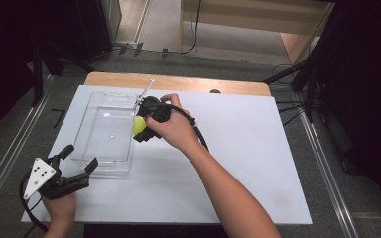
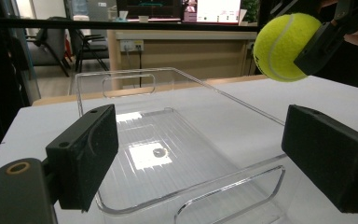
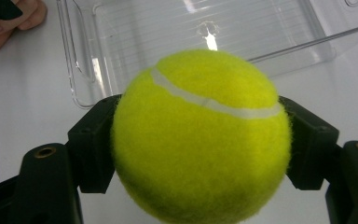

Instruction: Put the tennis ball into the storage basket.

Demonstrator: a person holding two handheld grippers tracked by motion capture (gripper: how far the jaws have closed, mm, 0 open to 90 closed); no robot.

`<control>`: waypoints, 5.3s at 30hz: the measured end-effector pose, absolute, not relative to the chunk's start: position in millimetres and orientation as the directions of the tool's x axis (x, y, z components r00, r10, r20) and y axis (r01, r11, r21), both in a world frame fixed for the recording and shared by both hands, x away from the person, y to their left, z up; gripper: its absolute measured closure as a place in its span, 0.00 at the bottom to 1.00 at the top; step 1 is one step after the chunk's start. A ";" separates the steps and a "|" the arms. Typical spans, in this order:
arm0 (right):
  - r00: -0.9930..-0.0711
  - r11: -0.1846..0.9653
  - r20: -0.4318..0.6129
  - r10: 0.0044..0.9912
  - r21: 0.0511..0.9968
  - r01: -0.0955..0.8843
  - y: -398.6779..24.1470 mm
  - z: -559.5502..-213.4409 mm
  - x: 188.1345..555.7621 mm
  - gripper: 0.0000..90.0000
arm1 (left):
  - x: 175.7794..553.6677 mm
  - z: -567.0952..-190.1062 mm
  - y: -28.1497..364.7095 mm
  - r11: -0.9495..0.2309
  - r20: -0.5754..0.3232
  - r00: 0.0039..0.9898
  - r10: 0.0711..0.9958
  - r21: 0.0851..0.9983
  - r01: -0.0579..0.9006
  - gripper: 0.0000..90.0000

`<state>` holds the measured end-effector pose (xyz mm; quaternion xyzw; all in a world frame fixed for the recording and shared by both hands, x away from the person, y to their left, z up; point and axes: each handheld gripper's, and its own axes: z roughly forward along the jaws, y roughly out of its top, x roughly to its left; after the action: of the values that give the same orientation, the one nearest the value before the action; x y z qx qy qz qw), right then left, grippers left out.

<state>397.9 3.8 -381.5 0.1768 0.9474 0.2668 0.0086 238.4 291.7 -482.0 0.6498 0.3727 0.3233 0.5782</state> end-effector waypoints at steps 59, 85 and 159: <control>-0.967 0.830 0.107 0.233 0.495 0.255 81.0 -395.0 395.2 0.26 | 238.2 -481.9 293.1 -0.043 -0.022 0.517 0.856 0.993 0.113 0.13; -0.979 0.884 0.065 0.194 0.421 0.203 94.4 -427.9 394.4 0.26 | 238.4 -481.9 293.5 -0.040 -0.023 0.517 0.856 0.993 0.111 0.13; -0.862 0.721 0.013 0.506 0.542 0.432 -91.7 -423.9 359.6 0.00 | 238.2 -482.0 292.3 -0.048 -0.017 0.513 0.858 0.992 0.113 0.13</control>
<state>359.6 -91.7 -423.9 0.2535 0.9252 0.2741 0.0679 238.2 292.3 -482.0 0.6485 0.3743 0.3216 0.5796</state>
